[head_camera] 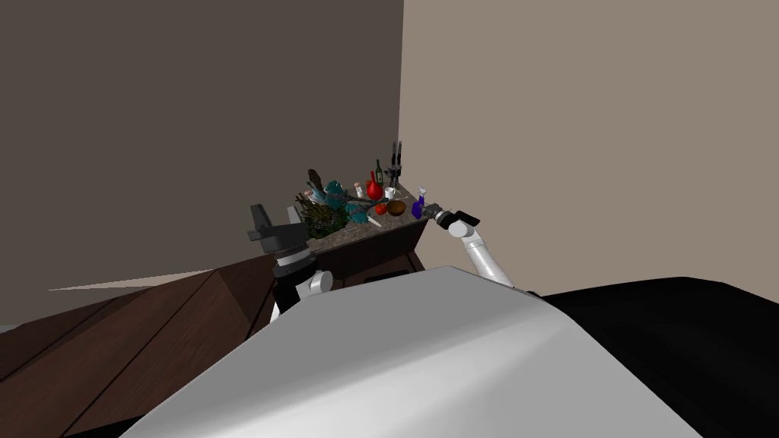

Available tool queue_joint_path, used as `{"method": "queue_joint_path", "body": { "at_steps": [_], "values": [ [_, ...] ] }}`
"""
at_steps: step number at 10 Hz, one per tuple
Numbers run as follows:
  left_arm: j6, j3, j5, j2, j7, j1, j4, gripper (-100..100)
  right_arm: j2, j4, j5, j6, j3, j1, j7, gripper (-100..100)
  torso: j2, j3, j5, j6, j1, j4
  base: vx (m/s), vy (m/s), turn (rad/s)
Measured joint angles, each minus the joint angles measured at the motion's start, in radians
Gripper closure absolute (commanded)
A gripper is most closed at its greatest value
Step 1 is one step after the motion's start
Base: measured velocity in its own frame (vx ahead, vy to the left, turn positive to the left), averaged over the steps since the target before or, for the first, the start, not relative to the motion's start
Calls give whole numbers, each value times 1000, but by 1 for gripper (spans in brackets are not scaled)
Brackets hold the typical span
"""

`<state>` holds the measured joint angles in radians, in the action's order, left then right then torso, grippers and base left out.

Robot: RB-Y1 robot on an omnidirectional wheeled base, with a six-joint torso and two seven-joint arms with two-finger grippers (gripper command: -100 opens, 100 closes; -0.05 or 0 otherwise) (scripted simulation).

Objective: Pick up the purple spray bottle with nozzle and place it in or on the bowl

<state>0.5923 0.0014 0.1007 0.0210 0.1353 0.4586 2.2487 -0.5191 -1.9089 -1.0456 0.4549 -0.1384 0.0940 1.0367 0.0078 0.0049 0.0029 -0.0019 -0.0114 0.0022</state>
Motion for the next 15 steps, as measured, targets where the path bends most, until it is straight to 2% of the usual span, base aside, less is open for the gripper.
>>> {"method": "queue_joint_path", "body": {
  "at_steps": [4,6,13,14,15],
  "values": [
    [0,0,0,0,0,0,0,0,-26,-21,40,70,-59,-8,83,100,-12,-7,0,0,-1,-2,57,148,82],
    [0,0,0,0,0,0,0,0,-33,-33,86,117,-110,-22,144,100,-17,-10,0,-3,-2,-4,124,139,109],
    [0,0,0,0,0,0,0,0,-43,-45,169,192,-212,-49,257,100,-38,-26,-5,-19,-7,-15,76,72,62],
    [0,0,0,0,0,0,0,0,-44,-45,171,194,-215,-50,260,-100,-38,-27,-5,-20,-7,-16,0,0,0],
    [0,0,0,0,0,0,0,0,-44,-45,171,193,-215,-50,259,-100,-37,-26,-6,-20,-5,-16,0,0,0]
  ]
}}
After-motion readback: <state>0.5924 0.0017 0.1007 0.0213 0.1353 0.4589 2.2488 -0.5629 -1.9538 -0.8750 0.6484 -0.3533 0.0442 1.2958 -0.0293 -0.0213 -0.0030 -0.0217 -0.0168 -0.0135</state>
